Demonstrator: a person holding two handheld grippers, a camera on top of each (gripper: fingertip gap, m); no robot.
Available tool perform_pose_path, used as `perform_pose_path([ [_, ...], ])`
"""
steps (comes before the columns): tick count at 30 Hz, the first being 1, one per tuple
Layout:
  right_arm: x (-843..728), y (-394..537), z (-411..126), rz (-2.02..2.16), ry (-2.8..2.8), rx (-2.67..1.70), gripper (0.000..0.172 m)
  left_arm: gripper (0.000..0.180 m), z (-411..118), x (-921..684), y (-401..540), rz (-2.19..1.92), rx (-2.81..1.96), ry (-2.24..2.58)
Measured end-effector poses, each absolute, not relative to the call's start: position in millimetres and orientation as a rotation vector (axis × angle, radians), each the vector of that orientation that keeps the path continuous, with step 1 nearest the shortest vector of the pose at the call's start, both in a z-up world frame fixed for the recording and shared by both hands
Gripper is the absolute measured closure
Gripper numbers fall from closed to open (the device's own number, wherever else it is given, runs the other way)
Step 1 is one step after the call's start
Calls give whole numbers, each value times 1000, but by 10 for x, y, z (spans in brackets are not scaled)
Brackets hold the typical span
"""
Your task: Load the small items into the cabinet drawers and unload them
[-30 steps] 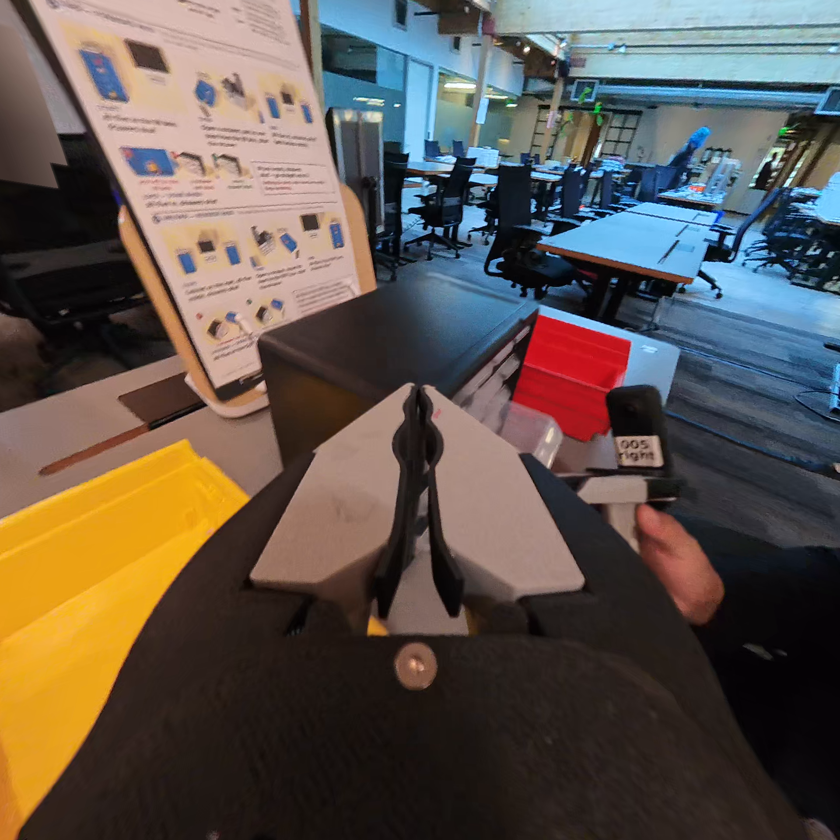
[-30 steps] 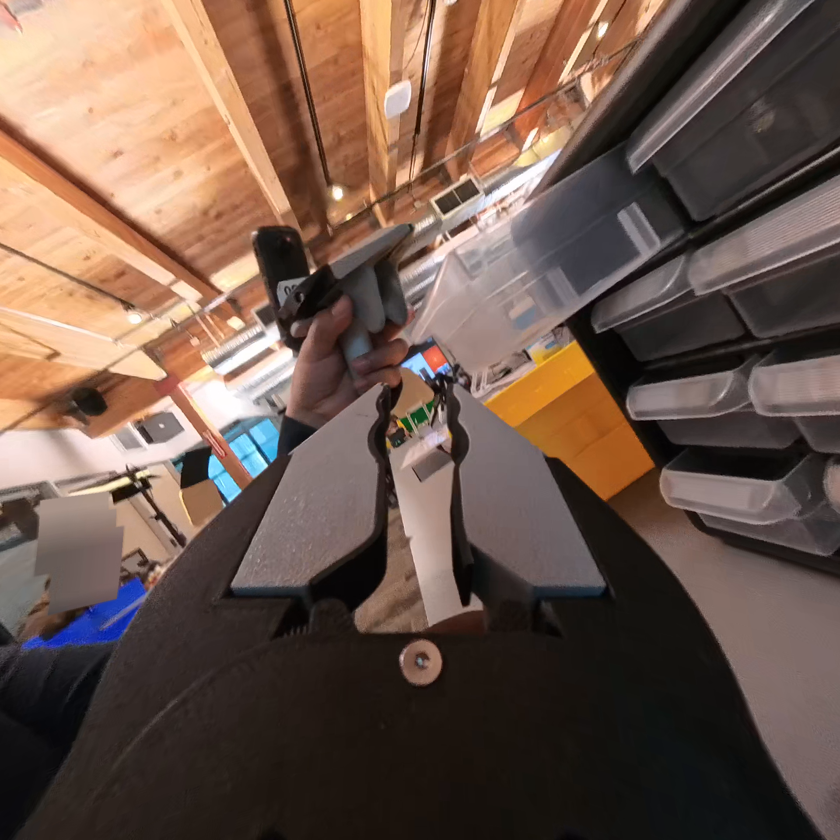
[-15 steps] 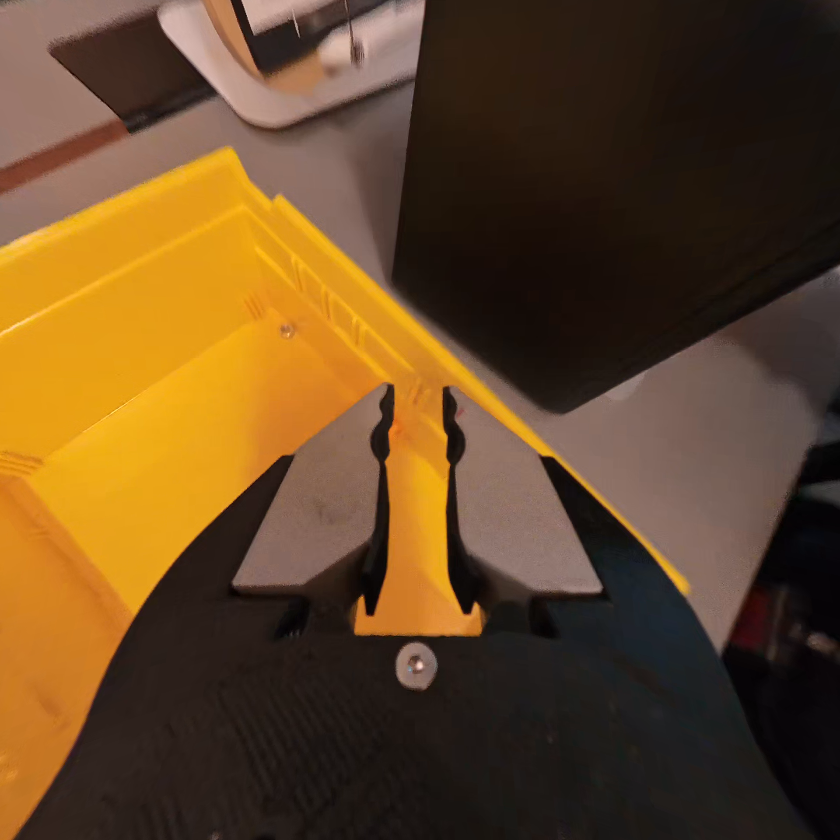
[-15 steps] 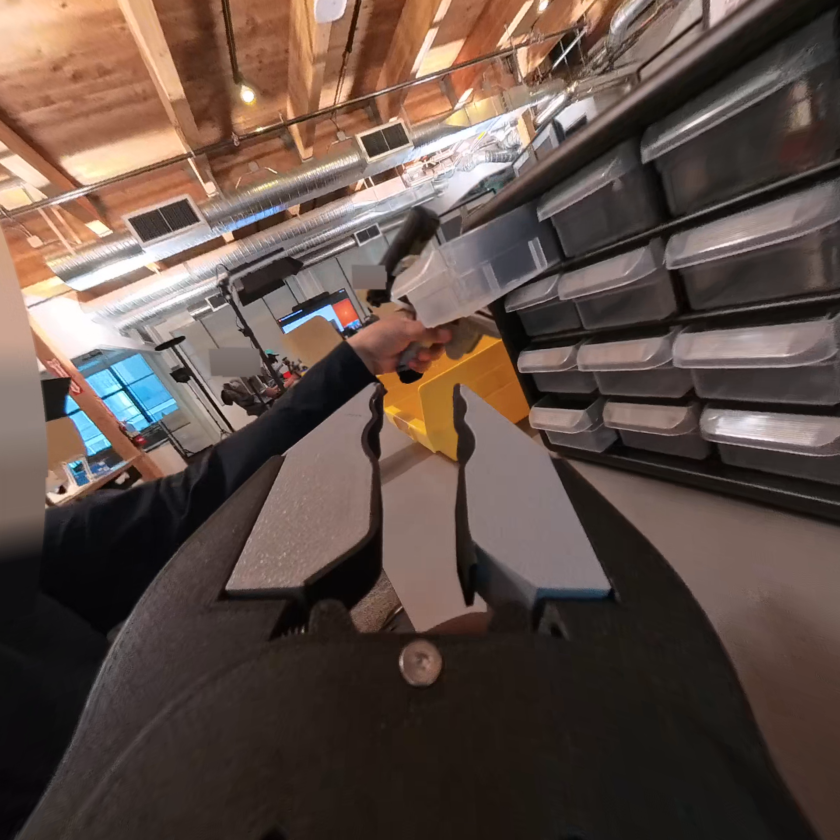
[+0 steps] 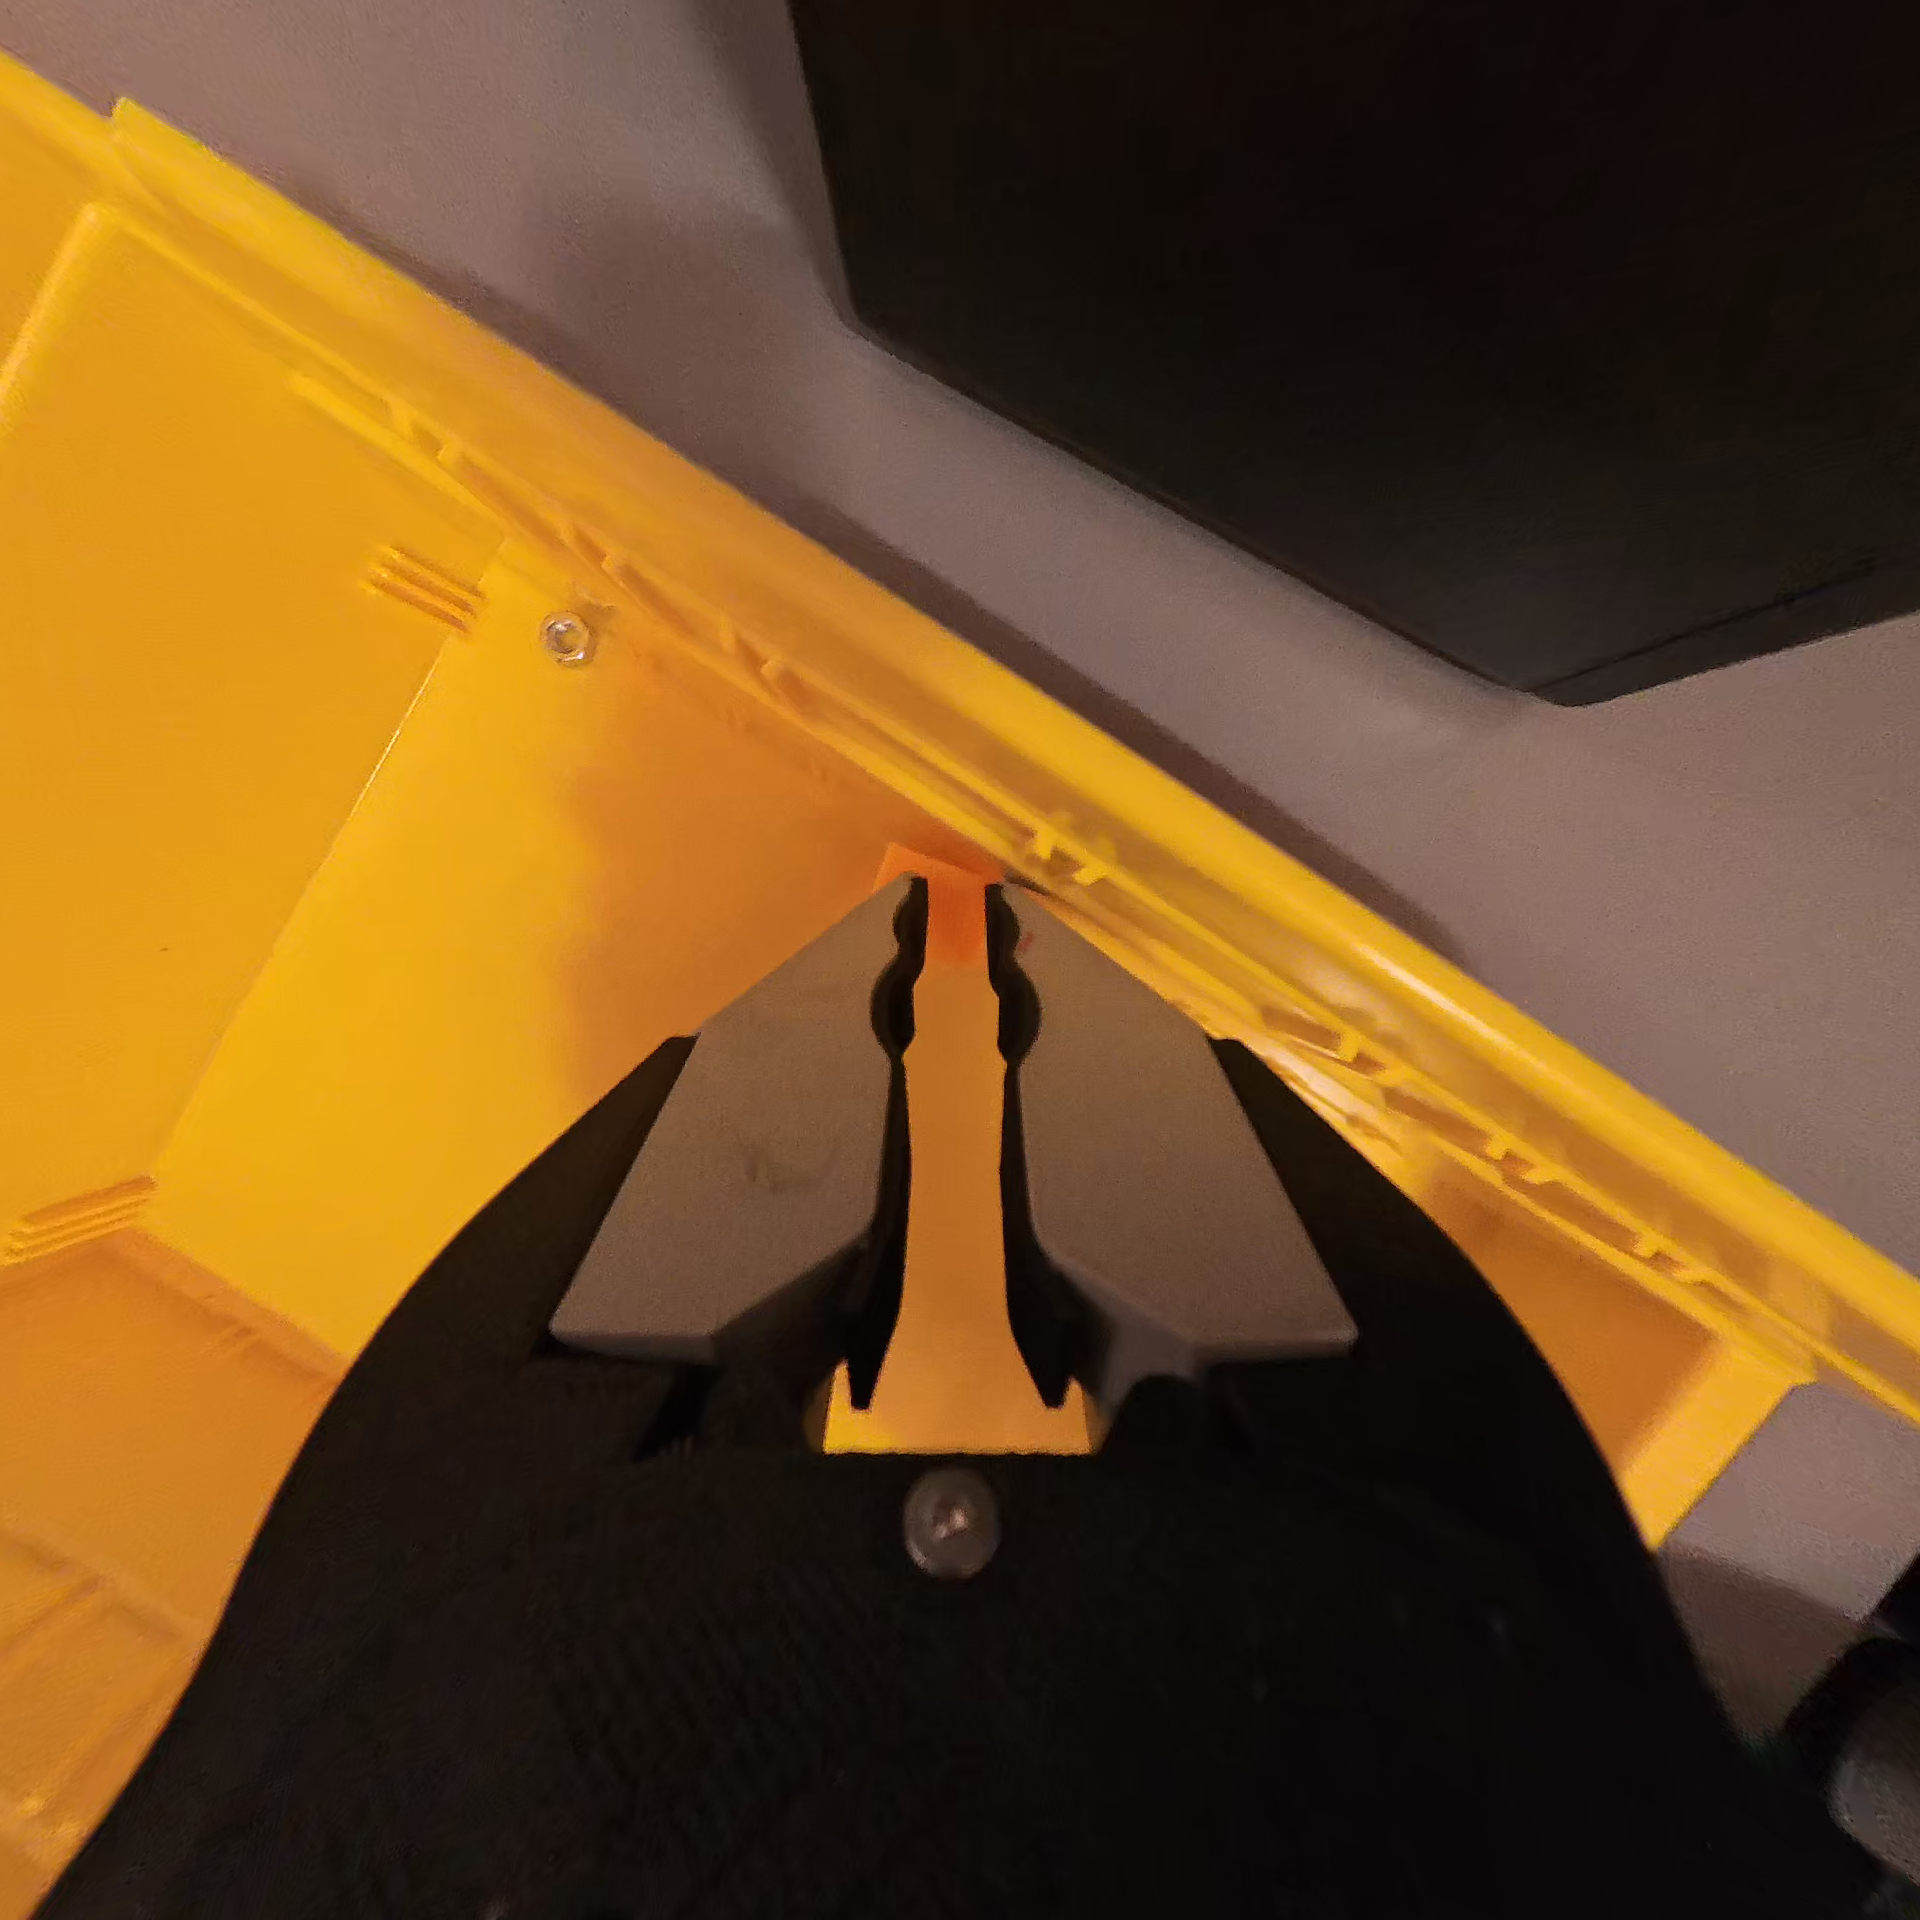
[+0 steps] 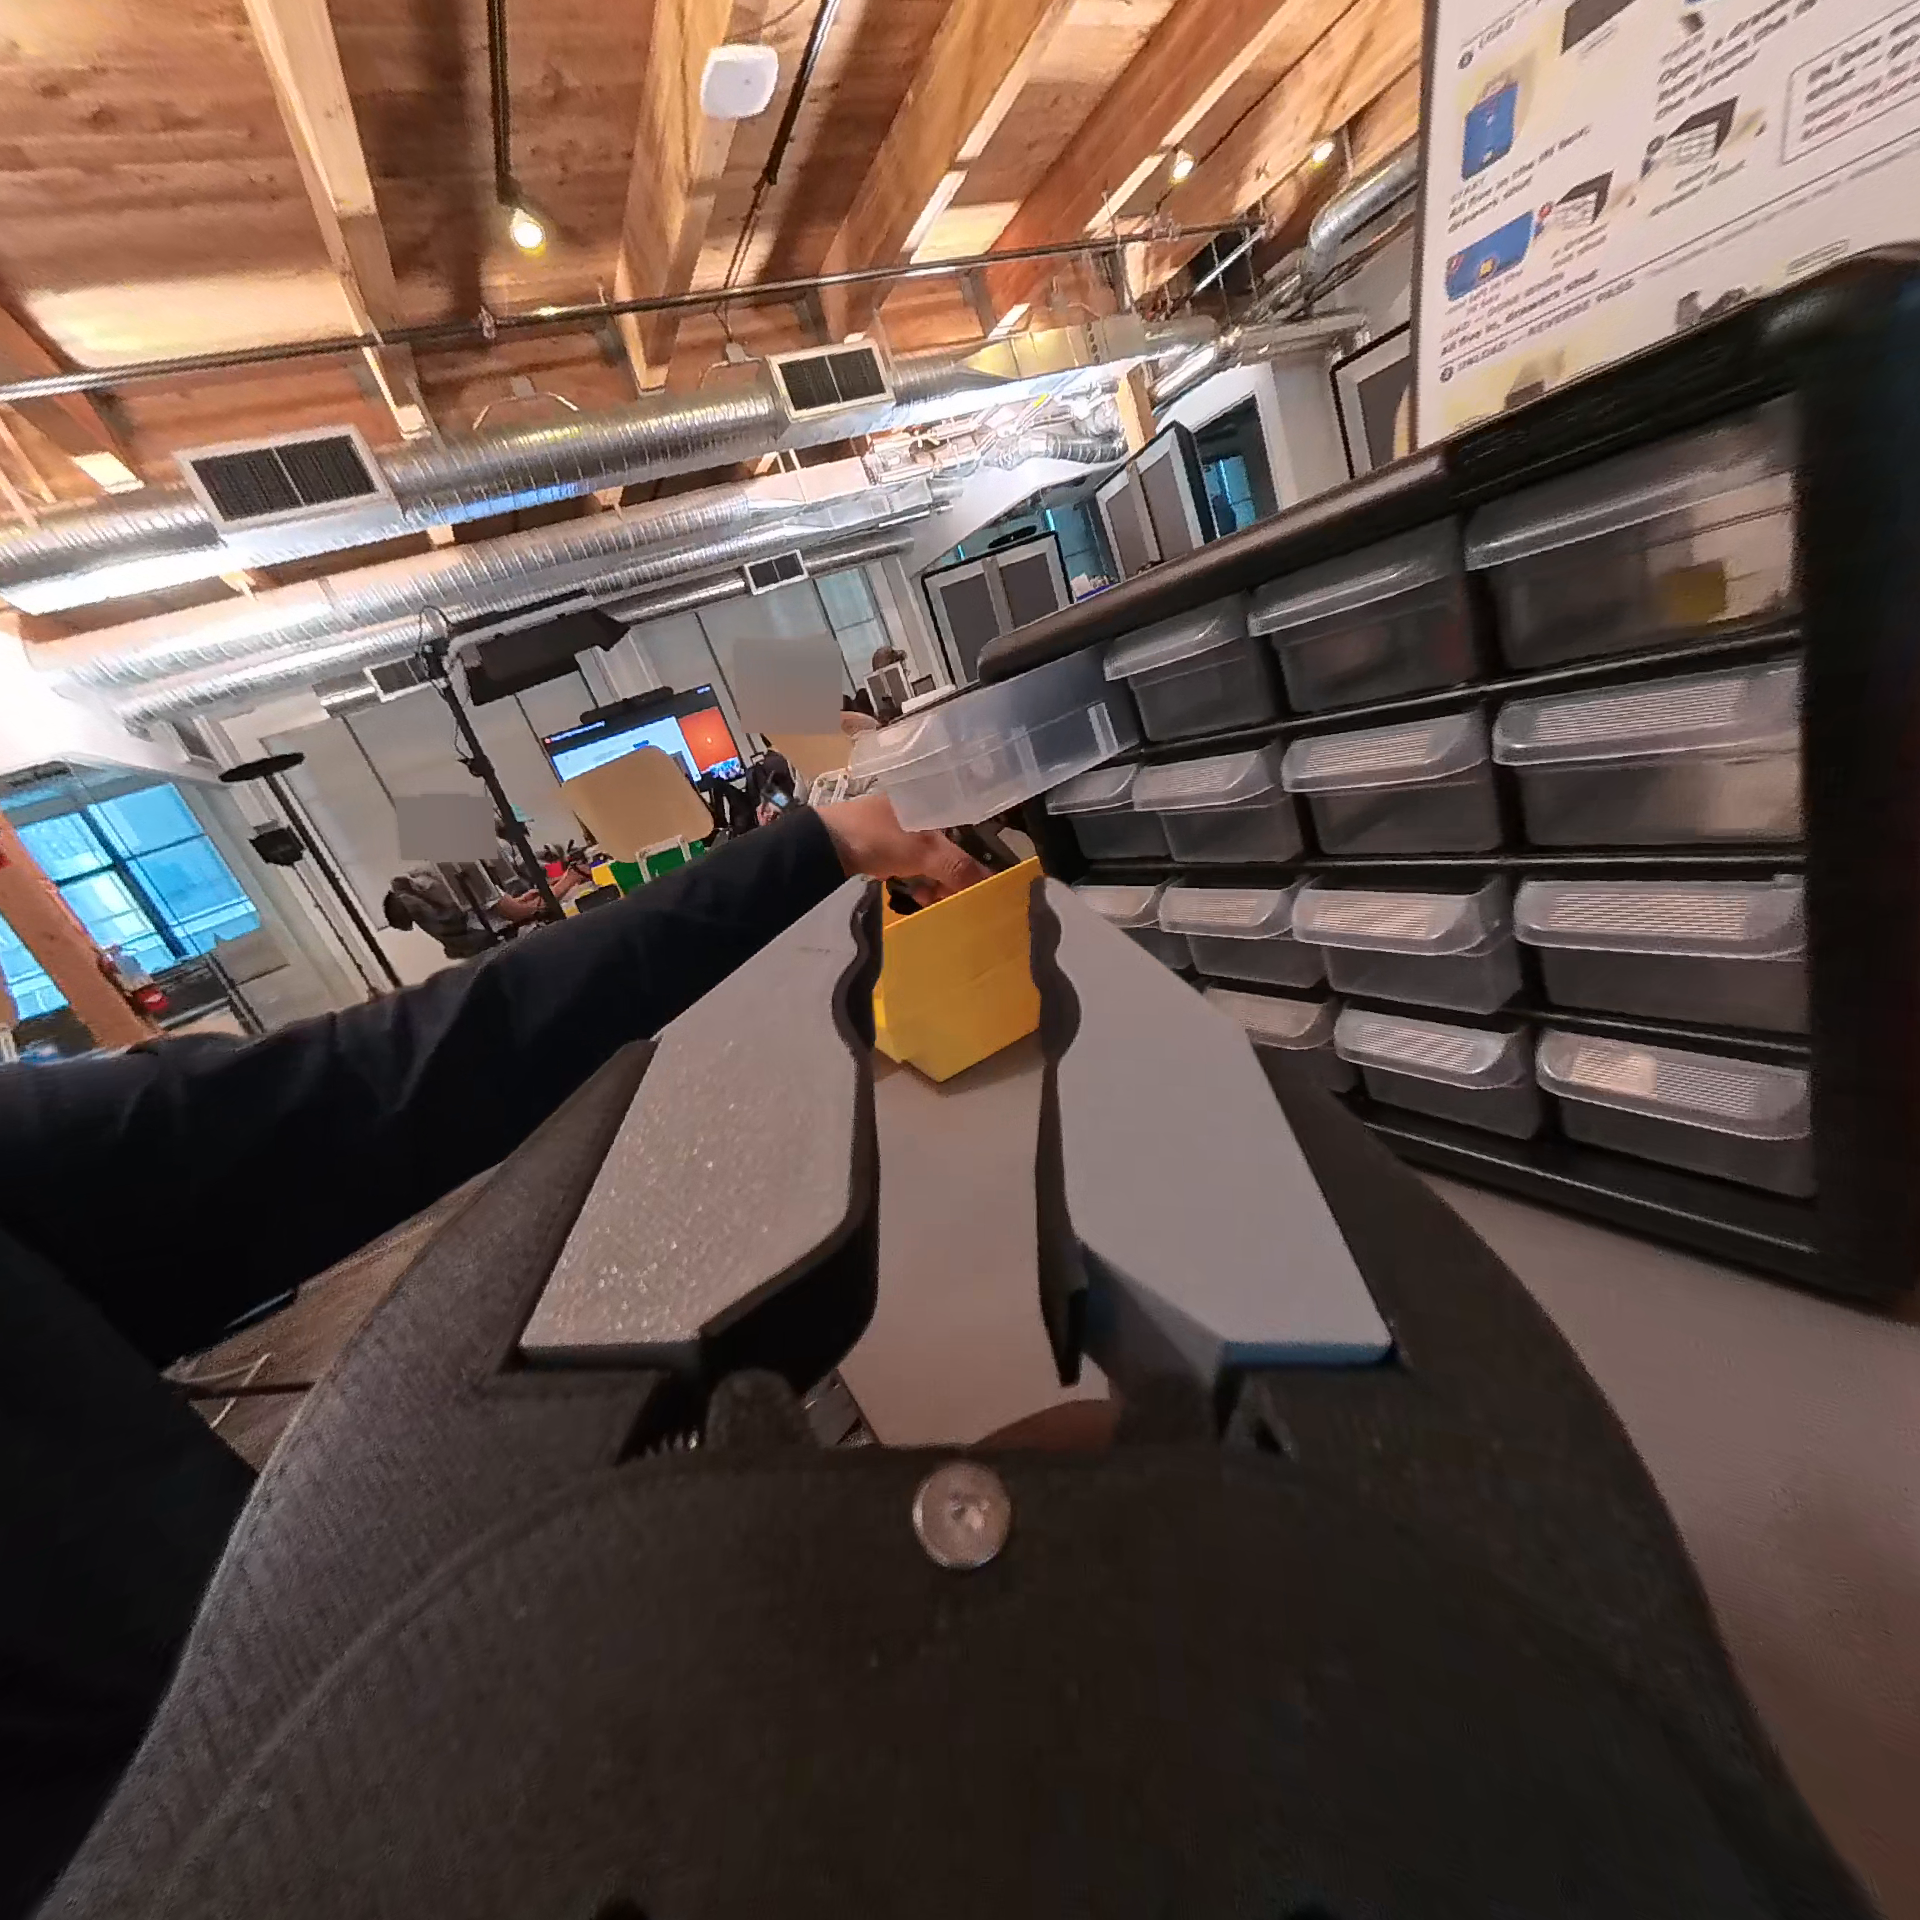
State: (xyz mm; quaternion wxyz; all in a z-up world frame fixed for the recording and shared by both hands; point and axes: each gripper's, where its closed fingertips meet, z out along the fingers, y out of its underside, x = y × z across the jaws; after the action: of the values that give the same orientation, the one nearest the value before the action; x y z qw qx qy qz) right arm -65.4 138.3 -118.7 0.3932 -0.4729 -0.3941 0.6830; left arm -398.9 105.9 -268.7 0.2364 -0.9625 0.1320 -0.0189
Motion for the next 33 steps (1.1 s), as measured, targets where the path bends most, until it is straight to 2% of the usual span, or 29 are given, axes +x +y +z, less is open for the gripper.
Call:
perform_pose_path([
  [9,-564,1458,-1223,1733,-997,-1196,148,164,-2678,-3962,1018,-89,-2654,486],
  [10,-555,1462,-1219,1734,-995,-1194,148,170,-2678,-3978,1062,-61,-2638,491],
  [14,-527,1479,-1212,1733,-988,-1191,149,172,-2691,-3986,1086,-50,-2656,535],
  [17,-504,1490,-1195,1737,-978,-1183,149,159,-2695,-4000,1002,-23,-2707,611],
  [22,-507,1481,-1266,1747,-979,-1199,149,156,-2623,-3932,937,-116,-2709,633],
  [25,-528,1462,-1320,1766,-976,-1214,148,151,-2699,-4002,981,1,-2701,700],
  [26,-532,1456,-1329,1769,-975,-1216,148,142,-2737,-4011,985,25,-2708,719],
  [30,-547,1439,-1335,1769,-978,-1218,148,153,-2883,-4119,1013,126,-2768,740],
  [32,-548,1435,-1326,1770,-979,-1214,148,161,-2884,-4028,1081,44,-2720,711],
  [33,-545,1432,-1321,1770,-980,-1212,148,159,-2882,-4035,1098,38,-2707,694],
])
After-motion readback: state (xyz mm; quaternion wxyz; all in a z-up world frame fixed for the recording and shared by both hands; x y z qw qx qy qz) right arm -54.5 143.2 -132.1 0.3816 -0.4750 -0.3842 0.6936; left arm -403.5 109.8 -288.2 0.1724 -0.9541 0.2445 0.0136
